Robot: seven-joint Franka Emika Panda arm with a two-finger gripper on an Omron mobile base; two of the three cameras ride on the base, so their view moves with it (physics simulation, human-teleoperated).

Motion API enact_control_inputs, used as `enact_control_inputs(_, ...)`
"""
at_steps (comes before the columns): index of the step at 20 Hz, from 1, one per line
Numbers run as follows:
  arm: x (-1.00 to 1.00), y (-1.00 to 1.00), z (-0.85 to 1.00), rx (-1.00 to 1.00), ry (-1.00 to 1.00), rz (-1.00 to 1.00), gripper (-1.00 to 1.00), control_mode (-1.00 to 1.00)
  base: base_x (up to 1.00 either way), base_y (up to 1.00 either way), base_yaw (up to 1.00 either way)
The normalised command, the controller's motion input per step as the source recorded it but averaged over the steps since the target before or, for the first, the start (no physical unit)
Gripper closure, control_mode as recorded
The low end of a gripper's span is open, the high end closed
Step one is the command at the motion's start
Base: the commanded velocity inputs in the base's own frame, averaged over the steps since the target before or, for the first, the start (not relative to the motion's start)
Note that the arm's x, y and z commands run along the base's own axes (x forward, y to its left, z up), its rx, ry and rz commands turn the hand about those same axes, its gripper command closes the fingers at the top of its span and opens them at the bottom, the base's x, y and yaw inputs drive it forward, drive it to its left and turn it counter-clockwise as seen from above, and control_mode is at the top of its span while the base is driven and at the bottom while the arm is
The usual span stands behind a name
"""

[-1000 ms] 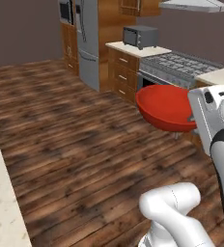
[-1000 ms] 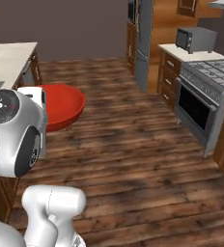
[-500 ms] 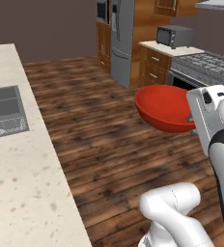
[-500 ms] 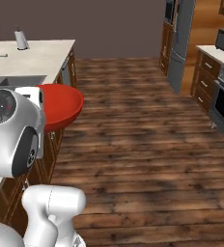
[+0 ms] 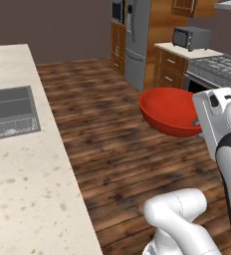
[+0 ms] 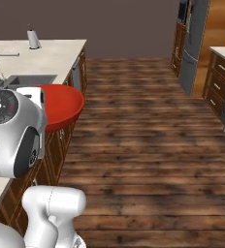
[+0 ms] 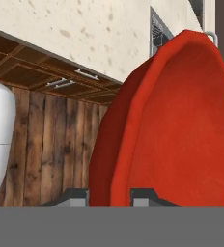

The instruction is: Pick up the bowls from the cabinet and place each bowl in front of a stool on the dining counter.

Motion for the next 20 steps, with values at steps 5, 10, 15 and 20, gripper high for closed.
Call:
enact_control_inputs(5, 0.0, 0.0, 0.0, 0.0, 0.0, 0.0, 1.0, 1.0, -1.0, 0.0, 0.0)
enact_control_inputs(10, 0.0, 0.0, 0.0, 0.0, 0.0, 0.0, 1.0, 1.0, -0.85, -0.11, 0.01)
enact_control_inputs(15, 0.0, 0.0, 0.0, 0.0, 0.0, 0.0, 1.0, 1.0, -0.15, -0.62, 0.27)
enact_control_inputs(20, 0.0, 0.0, 0.0, 0.0, 0.0, 0.0, 1.0, 1.0, 0.0, -0.78, 0.34)
